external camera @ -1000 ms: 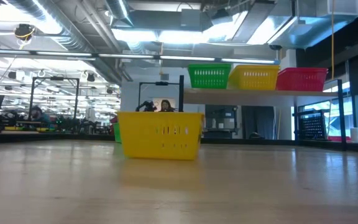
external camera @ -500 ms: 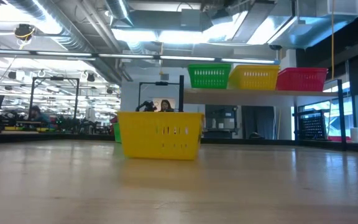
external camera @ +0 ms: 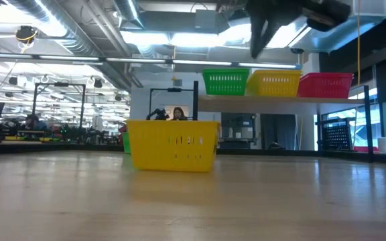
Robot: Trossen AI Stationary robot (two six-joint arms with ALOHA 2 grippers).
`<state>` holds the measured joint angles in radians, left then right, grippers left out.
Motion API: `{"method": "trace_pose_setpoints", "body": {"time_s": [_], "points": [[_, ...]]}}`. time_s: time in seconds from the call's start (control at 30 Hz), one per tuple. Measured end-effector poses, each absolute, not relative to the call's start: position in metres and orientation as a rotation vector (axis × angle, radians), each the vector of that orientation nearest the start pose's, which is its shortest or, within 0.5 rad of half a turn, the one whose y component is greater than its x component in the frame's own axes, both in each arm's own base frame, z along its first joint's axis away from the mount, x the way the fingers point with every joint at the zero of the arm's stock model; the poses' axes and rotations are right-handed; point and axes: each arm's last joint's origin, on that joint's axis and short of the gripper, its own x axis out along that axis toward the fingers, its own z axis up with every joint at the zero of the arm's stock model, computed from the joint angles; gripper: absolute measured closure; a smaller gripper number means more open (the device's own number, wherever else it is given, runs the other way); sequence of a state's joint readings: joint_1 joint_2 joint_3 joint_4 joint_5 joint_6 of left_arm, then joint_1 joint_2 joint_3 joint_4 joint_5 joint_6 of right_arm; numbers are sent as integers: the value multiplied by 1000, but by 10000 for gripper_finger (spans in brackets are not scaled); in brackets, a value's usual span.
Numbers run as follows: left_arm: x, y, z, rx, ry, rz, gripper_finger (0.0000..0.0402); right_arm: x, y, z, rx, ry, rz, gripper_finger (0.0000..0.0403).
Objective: Stack baskets on shelf by color
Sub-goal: Stack the yellow bin on the yellow bins on the shelf
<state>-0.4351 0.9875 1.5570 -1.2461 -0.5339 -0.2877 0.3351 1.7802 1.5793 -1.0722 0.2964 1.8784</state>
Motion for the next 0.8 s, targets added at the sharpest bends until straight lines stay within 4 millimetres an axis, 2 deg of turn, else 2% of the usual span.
{"method": "trace_pose_setpoints", "body": {"time_s": [0.13,0.23,0.37,0.47,0.8], "points": [[113,-36,449,11,568,185,327,335,108,267,1235,923,-1006,402],[113,-36,449,9,567,186,328,339,107,261,1298,976,-952,400],[114,-37,449,-8,568,191,328,346,107,253,1367,956,-878,381],[114,-37,449,-31,566,198,328,347,104,249,1325,968,-848,367],[114,-37,449,-37,565,200,328,344,103,245,1270,1004,-882,363]]}}
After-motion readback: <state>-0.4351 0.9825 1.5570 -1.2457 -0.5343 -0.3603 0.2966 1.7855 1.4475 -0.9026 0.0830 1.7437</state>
